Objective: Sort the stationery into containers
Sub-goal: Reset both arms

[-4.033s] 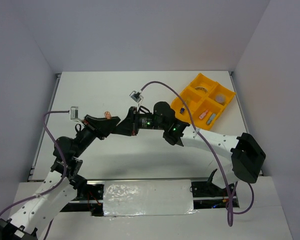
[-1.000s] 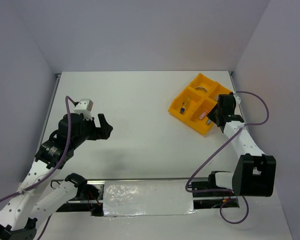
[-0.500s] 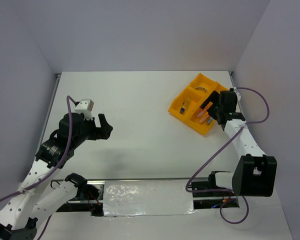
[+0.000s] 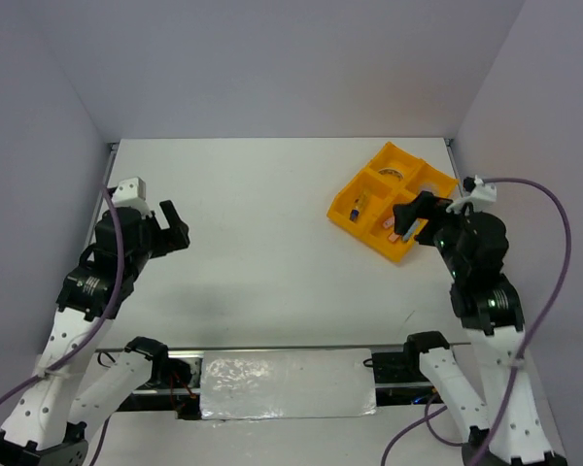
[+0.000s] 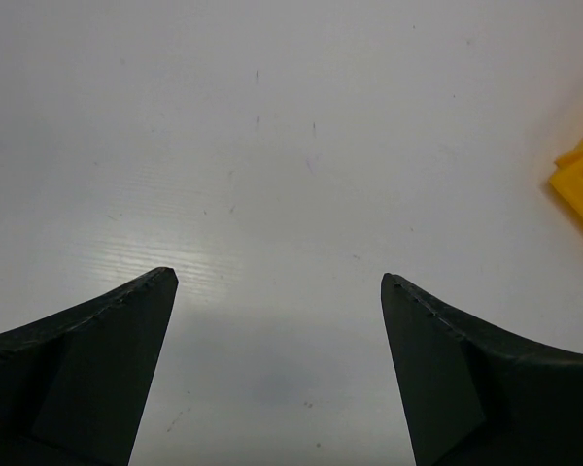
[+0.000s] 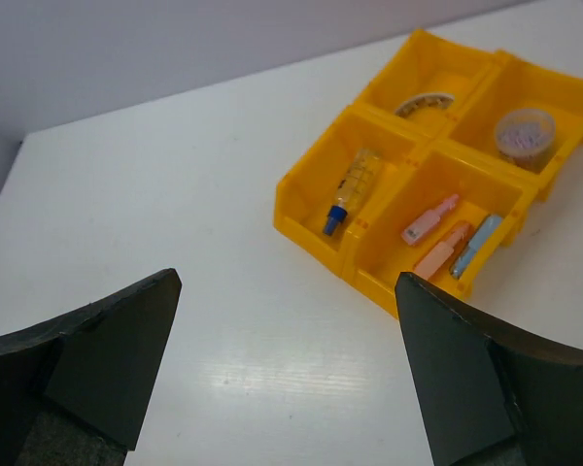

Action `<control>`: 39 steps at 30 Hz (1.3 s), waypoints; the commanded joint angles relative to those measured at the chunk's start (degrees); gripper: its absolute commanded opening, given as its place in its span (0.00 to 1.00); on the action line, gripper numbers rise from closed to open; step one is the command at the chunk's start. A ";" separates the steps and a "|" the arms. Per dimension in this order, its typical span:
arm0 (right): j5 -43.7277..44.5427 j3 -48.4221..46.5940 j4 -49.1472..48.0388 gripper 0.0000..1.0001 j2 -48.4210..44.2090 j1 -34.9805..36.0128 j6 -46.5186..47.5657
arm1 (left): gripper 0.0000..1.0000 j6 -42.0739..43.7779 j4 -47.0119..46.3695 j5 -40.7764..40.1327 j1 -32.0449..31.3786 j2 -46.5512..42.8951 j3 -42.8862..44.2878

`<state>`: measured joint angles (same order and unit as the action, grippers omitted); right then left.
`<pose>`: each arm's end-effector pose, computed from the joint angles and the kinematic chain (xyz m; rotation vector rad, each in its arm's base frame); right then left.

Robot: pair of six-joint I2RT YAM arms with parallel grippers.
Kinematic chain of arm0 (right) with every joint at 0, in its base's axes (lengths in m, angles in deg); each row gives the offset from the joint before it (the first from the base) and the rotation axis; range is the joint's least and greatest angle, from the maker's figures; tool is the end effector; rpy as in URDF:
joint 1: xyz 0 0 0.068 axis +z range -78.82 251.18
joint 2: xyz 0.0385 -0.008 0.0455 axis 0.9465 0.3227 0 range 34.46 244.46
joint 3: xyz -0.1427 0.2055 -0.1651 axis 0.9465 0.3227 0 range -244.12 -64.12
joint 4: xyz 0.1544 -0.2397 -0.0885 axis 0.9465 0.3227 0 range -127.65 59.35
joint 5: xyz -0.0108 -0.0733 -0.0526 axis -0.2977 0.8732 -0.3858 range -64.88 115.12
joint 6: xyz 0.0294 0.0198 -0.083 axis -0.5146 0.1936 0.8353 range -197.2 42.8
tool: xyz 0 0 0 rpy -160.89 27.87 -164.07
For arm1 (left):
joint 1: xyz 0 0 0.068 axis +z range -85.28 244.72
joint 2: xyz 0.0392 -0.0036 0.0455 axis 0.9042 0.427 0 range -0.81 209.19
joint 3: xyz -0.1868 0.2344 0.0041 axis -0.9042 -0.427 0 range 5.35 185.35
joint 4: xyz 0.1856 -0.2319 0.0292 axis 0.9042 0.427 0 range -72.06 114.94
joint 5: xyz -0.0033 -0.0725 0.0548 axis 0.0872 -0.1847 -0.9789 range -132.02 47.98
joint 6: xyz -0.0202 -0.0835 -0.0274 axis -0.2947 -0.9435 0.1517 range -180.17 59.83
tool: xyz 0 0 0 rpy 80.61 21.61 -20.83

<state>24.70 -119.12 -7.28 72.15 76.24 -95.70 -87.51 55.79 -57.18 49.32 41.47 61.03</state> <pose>0.1924 0.0177 0.3988 0.2063 1.7969 0.3001 0.2030 -0.0341 0.3713 -0.3748 1.9527 -0.2192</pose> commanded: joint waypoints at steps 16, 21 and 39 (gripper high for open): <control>10.10 -15.31 23.42 1.00 -18.27 5.14 9.10 | 0.99 -0.35 4.86 -9.54 0.28 -16.09 4.44; 8.34 -14.52 22.89 1.00 -18.18 5.22 8.66 | 0.99 0.00 5.48 -10.42 0.28 -17.05 3.56; 8.95 -15.40 22.89 1.00 -20.11 5.22 7.96 | 0.99 -1.23 2.41 -14.28 0.11 -19.08 -1.36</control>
<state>33.24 -133.70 15.98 53.07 81.07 -88.01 -87.81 61.17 -69.22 49.32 23.16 60.83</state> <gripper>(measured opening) 0.997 0.993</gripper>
